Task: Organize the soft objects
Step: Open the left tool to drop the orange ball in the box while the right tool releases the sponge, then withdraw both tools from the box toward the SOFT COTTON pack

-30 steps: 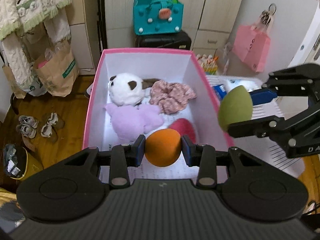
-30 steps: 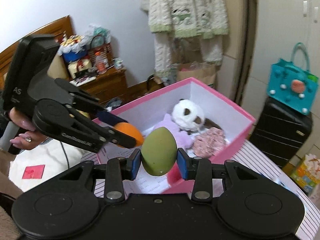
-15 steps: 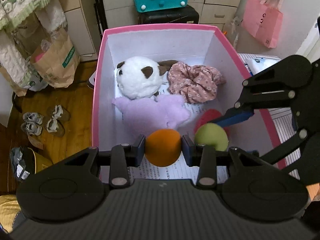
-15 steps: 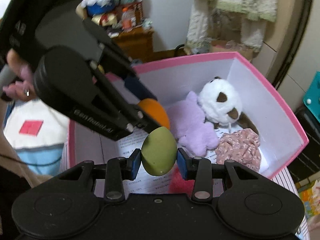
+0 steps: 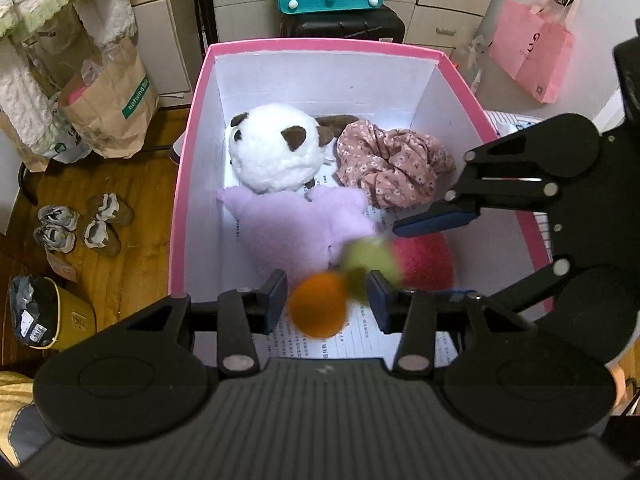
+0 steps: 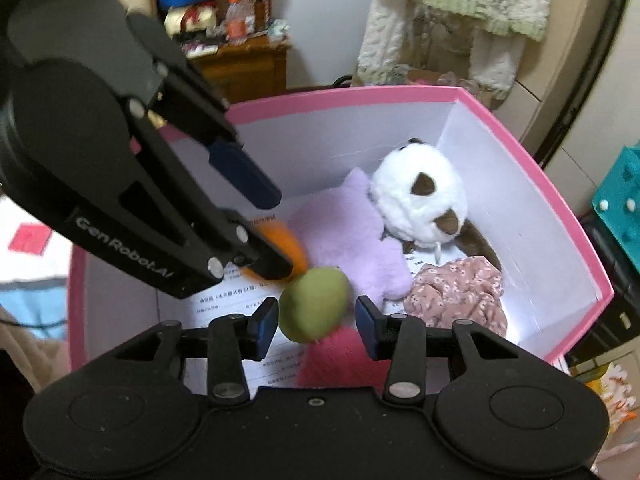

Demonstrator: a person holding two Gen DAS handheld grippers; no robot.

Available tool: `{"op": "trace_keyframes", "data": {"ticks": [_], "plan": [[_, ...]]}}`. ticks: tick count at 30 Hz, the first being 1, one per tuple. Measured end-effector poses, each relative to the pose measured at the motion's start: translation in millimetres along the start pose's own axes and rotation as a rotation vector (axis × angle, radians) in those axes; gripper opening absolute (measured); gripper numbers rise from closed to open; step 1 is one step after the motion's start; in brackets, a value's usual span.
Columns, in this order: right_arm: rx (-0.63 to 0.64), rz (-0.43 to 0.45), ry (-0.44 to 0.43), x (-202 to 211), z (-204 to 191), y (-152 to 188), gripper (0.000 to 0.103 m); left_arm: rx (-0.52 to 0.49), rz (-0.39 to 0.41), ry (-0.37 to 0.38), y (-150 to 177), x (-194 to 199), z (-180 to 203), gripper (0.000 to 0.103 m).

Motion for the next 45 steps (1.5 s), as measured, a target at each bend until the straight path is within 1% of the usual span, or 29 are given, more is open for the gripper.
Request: {"op": "trace_keyframes", "data": {"ticks": [3, 7, 11, 16, 19, 23, 30, 32, 35, 40, 45], "plan": [[-0.037, 0.022, 0.003, 10.0, 3.9, 1.9, 0.049, 0.001, 0.022, -0.008, -2.1, 3.7, 1.0, 0.05], [-0.111, 0.073, -0.001, 32.8, 8.6, 4.6, 0.049, 0.0, 0.054, -0.006, -3.4, 14.3, 5.2, 0.05], [-0.187, 0.11, -0.015, 53.6, 11.0, 8.6, 0.049, -0.026, 0.087, -0.015, -2.9, 30.2, 13.1, 0.051], [-0.226, 0.15, -0.012, 82.2, 3.4, 13.7, 0.053, -0.045, 0.127, -0.029, -0.4, 56.7, 25.0, 0.052], [-0.234, 0.177, -0.01, 99.4, -4.1, 14.7, 0.055, -0.068, 0.163, -0.04, 2.6, 74.6, 34.1, 0.054], [-0.233, 0.204, -0.008, 117.9, -15.8, 15.5, 0.057, -0.093, 0.185, -0.045, 9.7, 95.6, 48.7, 0.055], [-0.197, 0.251, 0.026, 153.8, -35.6, 17.7, 0.059, -0.144, 0.223, -0.058, 22.6, 132.0, 77.0, 0.058], [-0.193, 0.271, 0.043, 166.7, -39.1, 20.7, 0.059, -0.149, 0.245, -0.062, 24.7, 143.4, 84.0, 0.061], [-0.196, 0.293, 0.077, 183.8, -41.9, 28.5, 0.06, -0.172, 0.277, -0.054, 28.5, 158.4, 97.1, 0.065], [-0.2, 0.308, 0.124, 204.4, -45.6, 46.4, 0.065, -0.211, 0.299, -0.039, 34.5, 170.8, 121.5, 0.065], [-0.195, 0.313, 0.165, 220.7, -47.3, 66.8, 0.065, -0.235, 0.313, -0.012, 36.7, 175.6, 145.0, 0.065]]}}
Point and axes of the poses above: each gripper's, at about its wrist camera, not at the fingertips, and x roughly against the way its jaws point, z to its right, y to its underside, the point moved 10 cm from there along -x, roughly the way its jaws point, and after that the axes turned 2 degrees about z, right-handed, at the moved point
